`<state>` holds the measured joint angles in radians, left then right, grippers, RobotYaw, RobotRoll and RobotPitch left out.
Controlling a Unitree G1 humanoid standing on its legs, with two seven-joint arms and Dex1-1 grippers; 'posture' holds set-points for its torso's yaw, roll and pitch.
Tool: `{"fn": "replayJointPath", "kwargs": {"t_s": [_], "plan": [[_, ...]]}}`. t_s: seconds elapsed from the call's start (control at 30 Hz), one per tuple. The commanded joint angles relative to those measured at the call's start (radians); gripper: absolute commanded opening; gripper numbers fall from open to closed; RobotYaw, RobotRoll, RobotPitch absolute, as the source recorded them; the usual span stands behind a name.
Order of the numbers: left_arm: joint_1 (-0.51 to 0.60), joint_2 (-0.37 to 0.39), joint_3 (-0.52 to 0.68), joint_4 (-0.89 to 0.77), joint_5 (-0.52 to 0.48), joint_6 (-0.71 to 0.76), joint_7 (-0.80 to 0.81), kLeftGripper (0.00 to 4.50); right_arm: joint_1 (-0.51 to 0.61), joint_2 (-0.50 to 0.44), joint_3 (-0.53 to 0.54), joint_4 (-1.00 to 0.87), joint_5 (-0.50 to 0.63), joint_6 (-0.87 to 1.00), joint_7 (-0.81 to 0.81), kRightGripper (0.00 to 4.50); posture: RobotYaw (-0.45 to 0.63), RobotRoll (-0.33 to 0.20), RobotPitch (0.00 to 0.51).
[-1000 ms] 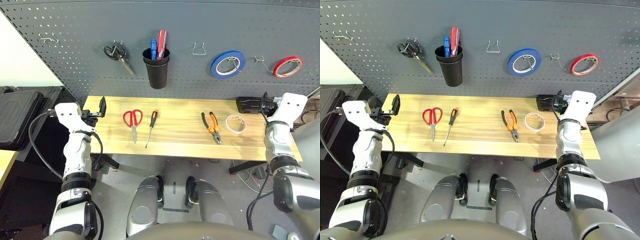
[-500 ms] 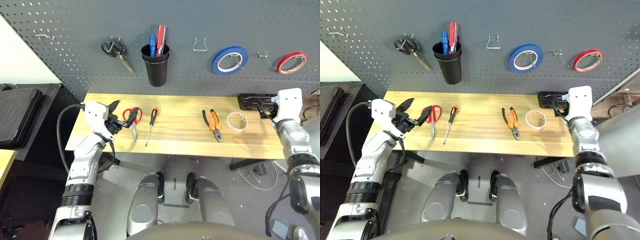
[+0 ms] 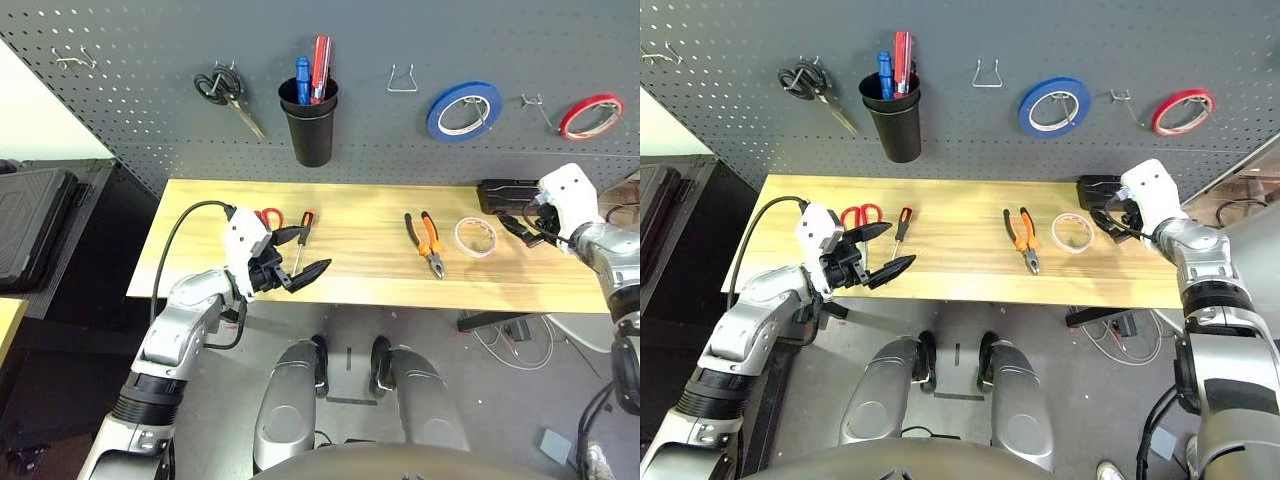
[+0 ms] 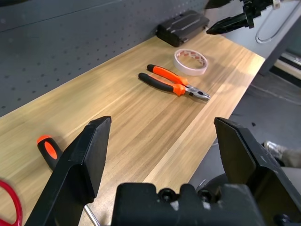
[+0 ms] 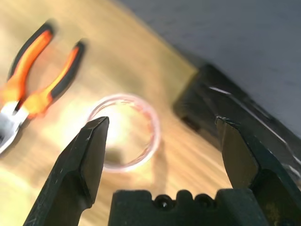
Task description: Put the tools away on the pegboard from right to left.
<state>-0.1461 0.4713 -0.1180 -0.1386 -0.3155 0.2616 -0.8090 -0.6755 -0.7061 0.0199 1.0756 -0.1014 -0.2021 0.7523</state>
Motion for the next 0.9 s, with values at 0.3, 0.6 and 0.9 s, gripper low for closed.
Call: {"fn": "replayJointPath", "kwargs": {"t_s": [0.3, 0.6, 0.9], "plan": [[0.01, 0.06, -0.077, 0.041, 0.118, -0.092, -0.054, 4.48, -0.103, -0.017, 0.133, 0.144, -0.131, 0.023, 0.17, 4.5, 0.17, 0.0, 0.292], [-0.002, 0.064, -0.078, 0.046, 0.134, -0.088, -0.054, 4.48, -0.141, 0.044, 0.198, 0.202, -0.191, 0.042, 0.197, 4.5, 0.18, 0.0, 0.31], [0.014, 0.073, -0.075, 0.014, 0.148, -0.069, -0.049, 4.48, -0.162, 0.099, 0.222, 0.243, -0.239, 0.069, 0.117, 4.5, 0.2, 0.0, 0.33]]}}
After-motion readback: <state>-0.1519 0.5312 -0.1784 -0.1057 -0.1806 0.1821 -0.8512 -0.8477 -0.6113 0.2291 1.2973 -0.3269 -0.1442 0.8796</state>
